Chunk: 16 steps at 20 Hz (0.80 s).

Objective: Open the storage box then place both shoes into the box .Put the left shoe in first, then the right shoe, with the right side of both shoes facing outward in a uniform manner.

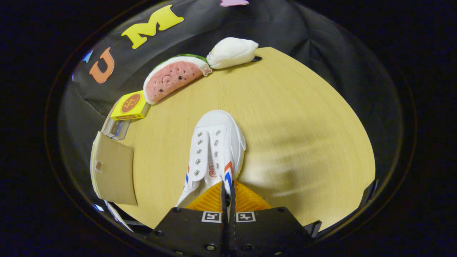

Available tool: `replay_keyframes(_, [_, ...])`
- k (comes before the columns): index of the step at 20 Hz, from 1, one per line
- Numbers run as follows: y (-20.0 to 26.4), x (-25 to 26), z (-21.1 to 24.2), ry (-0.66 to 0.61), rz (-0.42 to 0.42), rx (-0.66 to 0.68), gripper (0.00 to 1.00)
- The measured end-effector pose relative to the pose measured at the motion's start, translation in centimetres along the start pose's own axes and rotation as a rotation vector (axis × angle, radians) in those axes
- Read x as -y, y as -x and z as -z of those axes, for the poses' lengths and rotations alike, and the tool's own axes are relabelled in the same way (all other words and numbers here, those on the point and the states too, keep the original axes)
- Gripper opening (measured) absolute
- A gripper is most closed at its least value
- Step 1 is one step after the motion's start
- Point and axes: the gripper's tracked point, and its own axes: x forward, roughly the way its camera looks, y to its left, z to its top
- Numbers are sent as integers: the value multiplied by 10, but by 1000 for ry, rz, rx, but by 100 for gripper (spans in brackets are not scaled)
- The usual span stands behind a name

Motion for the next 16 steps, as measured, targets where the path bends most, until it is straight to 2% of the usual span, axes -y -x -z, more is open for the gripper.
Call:
replay_keyframes(3, [24,-30,-4,15,-7,32,0])
replay_keyframes(7, [59,-93,-11,62,-4,89,0])
replay_keyframes(11, [95,-177,-7,128,-16,133,0])
replay_keyframes(16, [117,-302,6,124,-96,149,0])
